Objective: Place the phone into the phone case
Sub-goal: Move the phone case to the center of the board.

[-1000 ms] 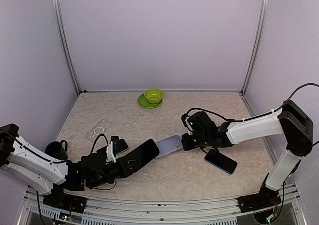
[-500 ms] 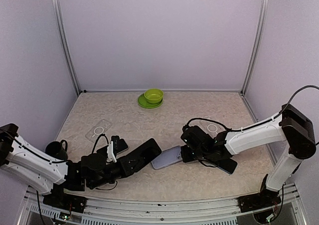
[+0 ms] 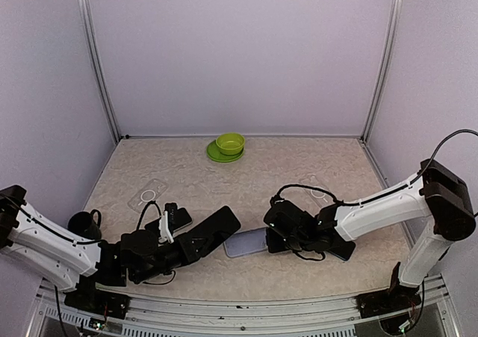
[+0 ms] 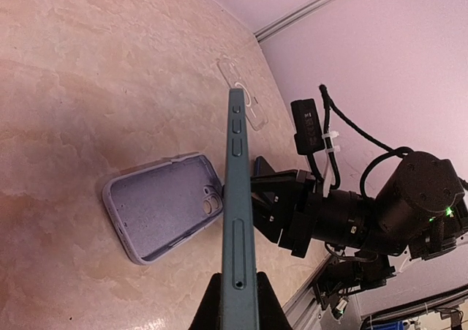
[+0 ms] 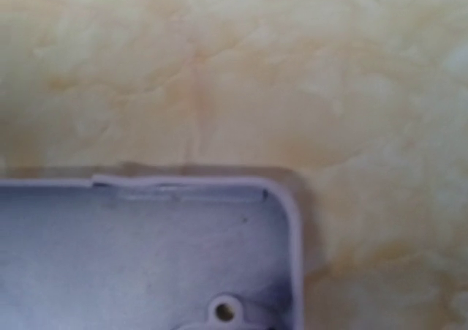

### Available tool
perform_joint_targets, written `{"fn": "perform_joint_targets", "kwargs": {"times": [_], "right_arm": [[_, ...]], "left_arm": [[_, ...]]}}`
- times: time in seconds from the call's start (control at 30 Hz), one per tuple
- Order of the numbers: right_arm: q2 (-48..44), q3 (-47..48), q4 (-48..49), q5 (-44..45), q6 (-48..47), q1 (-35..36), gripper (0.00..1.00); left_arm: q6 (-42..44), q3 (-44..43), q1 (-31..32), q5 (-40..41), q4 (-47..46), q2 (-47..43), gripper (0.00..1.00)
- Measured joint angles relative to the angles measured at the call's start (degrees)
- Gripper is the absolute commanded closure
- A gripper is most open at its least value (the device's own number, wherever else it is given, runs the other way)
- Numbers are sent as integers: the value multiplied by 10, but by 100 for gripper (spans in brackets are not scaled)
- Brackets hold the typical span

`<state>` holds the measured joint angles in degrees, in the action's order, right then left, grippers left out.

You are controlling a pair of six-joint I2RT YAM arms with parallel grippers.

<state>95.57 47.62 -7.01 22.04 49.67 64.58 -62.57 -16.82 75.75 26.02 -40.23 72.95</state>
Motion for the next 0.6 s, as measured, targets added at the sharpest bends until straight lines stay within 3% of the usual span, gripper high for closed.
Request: {"fn": "perform_joint_targets", "kwargs": {"times": [0.07,0.17,0.23,0.43,0.6], "right_arm": [[0,0,0,-2,4,3,68],[-9,-10,1,-3,7,3,35],[-28,-21,0,-2,4,3,22],[-104,-53,13,5,-25,3,1],[-158,-85,27,16,-37,3,0]], "left_arm": [[0,0,0,0,1,-3,100],[0,-1,0,-1,4,-3,100],[0,-3,0,-2,10,-3,100],[1,-17,-1,-13,22,-2,100],[5,-21,-5,-23,24,-1,100]]}}
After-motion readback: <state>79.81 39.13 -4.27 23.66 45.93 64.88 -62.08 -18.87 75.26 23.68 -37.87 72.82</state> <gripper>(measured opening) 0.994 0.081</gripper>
